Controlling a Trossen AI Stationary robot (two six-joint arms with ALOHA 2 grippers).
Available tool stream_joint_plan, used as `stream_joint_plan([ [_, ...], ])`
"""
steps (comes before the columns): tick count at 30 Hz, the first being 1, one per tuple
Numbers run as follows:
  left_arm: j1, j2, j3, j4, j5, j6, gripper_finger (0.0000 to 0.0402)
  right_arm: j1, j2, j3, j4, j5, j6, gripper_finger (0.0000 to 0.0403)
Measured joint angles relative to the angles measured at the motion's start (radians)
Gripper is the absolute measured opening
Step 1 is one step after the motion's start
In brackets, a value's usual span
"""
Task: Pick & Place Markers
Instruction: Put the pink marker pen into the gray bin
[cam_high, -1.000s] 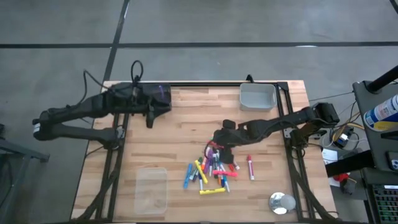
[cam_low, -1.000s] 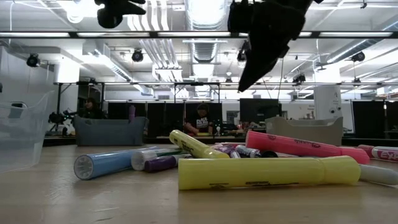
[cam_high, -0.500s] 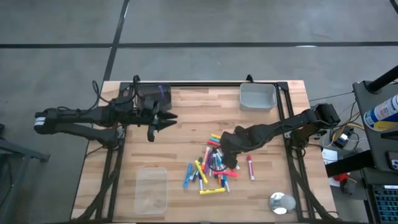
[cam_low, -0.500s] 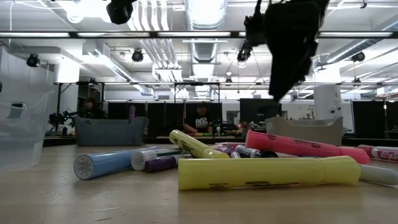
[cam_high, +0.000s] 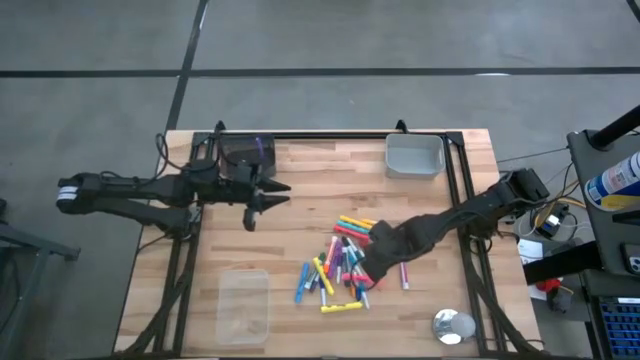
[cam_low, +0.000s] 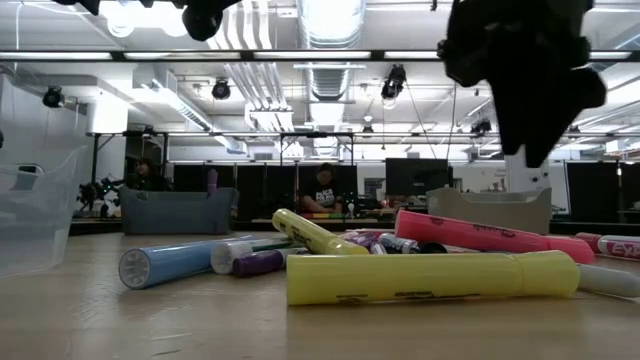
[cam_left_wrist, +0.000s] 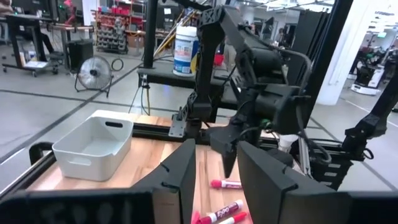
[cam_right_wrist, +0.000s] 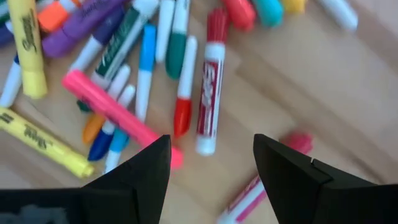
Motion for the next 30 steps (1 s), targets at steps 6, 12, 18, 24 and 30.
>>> stream_joint_plan([
  [6, -0.009, 0.01, 0.0, 0.001, 0.001, 0.0, 0.0113, 0.042, 0.0, 0.0, -0.046, -0.011, 0.038, 0.0224],
  [12, -0.012, 0.009, 0.0, 0.015, 0.001, 0.01, 0.0113, 0.073, 0.0, 0.0, -0.094, -0.005, 0.059, 0.0224],
  [18, -0.013, 0.021, 0.0, 0.038, 0.001, 0.054, 0.0113, 0.075, 0.0, 0.0, -0.127, -0.002, 0.085, 0.0224],
  [24, -0.013, 0.039, 0.0, 0.052, 0.001, 0.057, 0.0113, 0.074, -0.001, -0.003, -0.127, -0.001, 0.09, 0.0224],
  [30, -0.013, 0.057, 0.0, 0.07, 0.001, 0.068, 0.0113, 0.094, -0.001, -0.02, -0.13, -0.06, 0.235, 0.0224],
])
